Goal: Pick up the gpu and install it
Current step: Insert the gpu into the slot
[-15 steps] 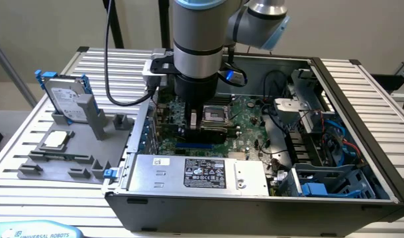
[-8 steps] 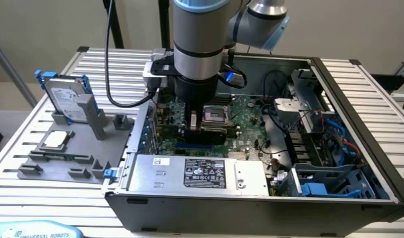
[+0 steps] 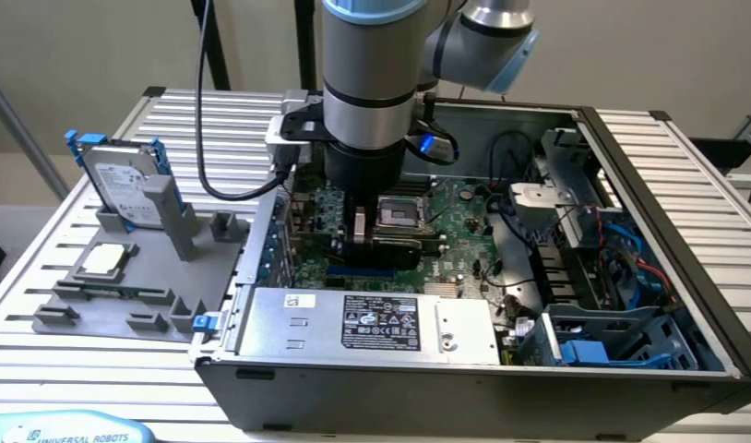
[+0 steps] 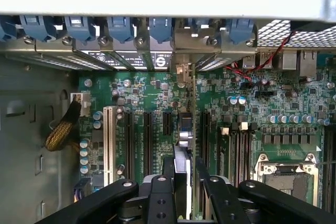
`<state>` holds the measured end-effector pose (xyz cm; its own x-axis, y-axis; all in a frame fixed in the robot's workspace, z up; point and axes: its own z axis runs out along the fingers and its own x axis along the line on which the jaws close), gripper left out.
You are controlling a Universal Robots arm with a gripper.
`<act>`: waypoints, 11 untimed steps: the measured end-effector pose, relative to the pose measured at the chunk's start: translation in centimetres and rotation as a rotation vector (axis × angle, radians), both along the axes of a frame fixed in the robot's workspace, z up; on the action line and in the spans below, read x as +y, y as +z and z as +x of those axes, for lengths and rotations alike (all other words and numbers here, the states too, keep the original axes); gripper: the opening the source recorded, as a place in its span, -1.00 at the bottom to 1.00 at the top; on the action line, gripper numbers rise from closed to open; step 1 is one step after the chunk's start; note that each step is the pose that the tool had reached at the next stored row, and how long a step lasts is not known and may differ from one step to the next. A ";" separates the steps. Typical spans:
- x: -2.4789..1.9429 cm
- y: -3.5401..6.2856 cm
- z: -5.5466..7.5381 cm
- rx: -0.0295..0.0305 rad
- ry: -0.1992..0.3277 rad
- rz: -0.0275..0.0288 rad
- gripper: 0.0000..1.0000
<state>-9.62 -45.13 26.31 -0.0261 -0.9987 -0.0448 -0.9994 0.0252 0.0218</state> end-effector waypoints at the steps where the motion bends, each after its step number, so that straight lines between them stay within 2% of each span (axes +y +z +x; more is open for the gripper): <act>1: 0.03 -0.01 0.0 0.0002 0.000 -0.0001 -0.47; 11: 0.10 -0.38 0.0 0.0033 -0.004 -0.0004 -0.47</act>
<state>-9.63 -45.03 25.93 -0.0306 -0.9985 -0.0443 -0.9992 0.0295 0.0251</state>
